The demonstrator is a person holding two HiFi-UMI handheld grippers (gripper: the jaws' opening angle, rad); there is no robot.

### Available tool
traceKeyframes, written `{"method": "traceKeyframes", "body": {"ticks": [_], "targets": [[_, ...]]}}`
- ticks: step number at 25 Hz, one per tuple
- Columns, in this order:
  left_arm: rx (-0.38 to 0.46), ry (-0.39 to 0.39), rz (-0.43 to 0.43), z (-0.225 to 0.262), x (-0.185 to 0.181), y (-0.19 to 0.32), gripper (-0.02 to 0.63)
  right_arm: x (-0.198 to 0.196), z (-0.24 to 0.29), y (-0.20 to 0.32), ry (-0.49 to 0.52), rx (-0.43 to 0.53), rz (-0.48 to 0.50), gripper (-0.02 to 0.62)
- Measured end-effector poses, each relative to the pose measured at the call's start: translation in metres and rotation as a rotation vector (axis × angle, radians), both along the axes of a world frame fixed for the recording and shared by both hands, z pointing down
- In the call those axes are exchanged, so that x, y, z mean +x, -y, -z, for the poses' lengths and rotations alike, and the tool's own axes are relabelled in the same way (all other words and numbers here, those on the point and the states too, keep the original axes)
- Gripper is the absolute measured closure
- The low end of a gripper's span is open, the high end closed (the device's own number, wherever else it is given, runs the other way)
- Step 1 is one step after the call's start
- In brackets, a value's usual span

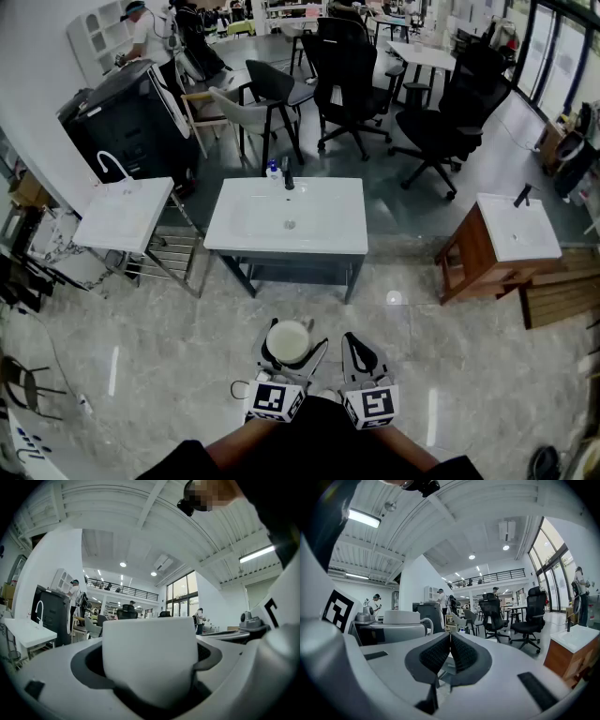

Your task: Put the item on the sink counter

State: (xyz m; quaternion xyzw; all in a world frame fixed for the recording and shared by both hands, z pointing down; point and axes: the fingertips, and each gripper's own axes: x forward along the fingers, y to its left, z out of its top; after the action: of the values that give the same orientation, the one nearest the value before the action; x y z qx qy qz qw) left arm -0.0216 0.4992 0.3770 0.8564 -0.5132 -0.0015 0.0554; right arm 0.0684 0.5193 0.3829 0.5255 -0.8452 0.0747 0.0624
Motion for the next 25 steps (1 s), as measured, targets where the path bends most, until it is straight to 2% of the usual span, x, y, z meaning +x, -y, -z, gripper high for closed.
{"method": "traceKeyframes", "body": {"ticks": [4, 7, 12, 20, 25], "targets": [[0.010, 0.012, -0.017, -0.004, 0.008, 0.004, 0.135, -0.001, -0.008, 0.007, -0.001, 0.000, 0.015, 0.565], [0.001, 0.020, -0.018, -0.009, 0.008, 0.008, 0.135, 0.000, -0.012, 0.011, 0.048, -0.010, 0.030, 0.565], [-0.017, 0.020, -0.021, -0.018, 0.008, 0.029, 0.135, 0.020, -0.027, 0.031, 0.093, -0.048, -0.050, 0.563], [-0.038, 0.006, -0.088, -0.026, 0.028, 0.086, 0.135, 0.039, -0.037, 0.078, 0.066, -0.095, -0.103, 0.563], [-0.049, -0.011, -0.099, -0.028, 0.021, 0.140, 0.135, 0.030, -0.037, 0.133, 0.039, -0.091, -0.103, 0.563]]}}
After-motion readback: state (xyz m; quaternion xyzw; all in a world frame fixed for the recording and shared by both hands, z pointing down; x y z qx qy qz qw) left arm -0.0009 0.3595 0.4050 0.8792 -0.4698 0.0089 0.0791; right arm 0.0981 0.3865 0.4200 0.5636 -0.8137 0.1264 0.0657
